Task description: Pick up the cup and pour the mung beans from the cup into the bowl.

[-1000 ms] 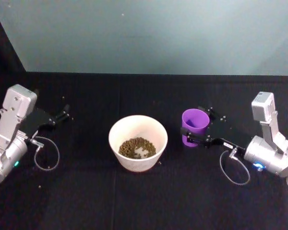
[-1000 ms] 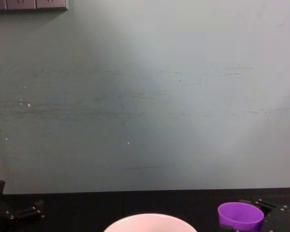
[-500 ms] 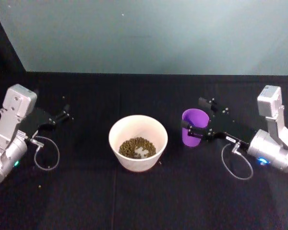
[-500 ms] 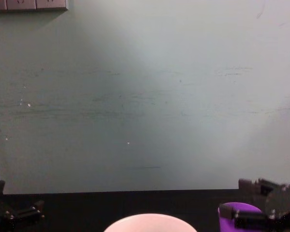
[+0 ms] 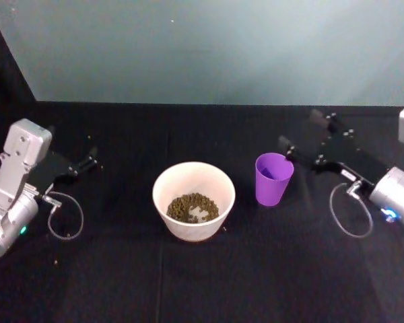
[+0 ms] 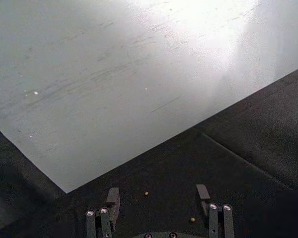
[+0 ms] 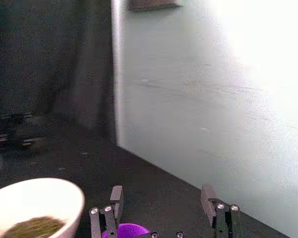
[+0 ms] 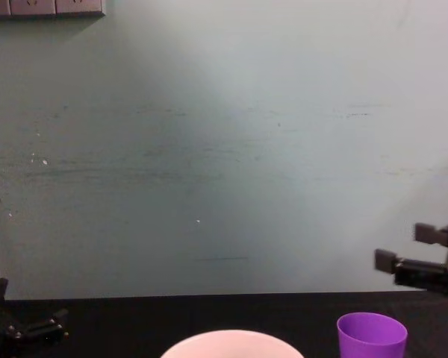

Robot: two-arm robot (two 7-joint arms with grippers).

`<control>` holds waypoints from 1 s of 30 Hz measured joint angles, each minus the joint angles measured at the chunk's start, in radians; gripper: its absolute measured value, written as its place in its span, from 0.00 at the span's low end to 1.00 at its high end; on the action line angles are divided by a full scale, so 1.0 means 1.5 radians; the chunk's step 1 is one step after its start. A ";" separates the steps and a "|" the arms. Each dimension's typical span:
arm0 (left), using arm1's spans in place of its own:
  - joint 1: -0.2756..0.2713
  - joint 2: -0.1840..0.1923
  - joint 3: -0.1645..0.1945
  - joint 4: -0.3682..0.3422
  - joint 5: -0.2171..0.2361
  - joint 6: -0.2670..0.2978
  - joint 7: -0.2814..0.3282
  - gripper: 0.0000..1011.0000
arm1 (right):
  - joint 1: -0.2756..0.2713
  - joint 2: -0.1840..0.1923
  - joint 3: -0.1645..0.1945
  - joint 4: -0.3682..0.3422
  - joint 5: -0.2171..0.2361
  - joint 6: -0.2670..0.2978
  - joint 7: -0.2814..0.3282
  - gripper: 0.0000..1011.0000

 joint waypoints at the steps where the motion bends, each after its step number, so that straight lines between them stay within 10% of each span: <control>1: 0.000 0.000 0.000 0.000 0.000 0.000 0.000 0.99 | -0.008 -0.003 0.010 -0.004 -0.005 0.004 -0.022 0.99; 14: 0.000 0.000 0.000 0.000 0.000 0.000 0.000 0.99 | -0.056 -0.053 0.077 0.011 -0.100 0.012 -0.239 0.99; 30: 0.000 0.000 0.000 0.000 0.000 0.000 0.000 0.99 | -0.048 -0.058 0.085 0.033 -0.108 -0.003 -0.230 0.99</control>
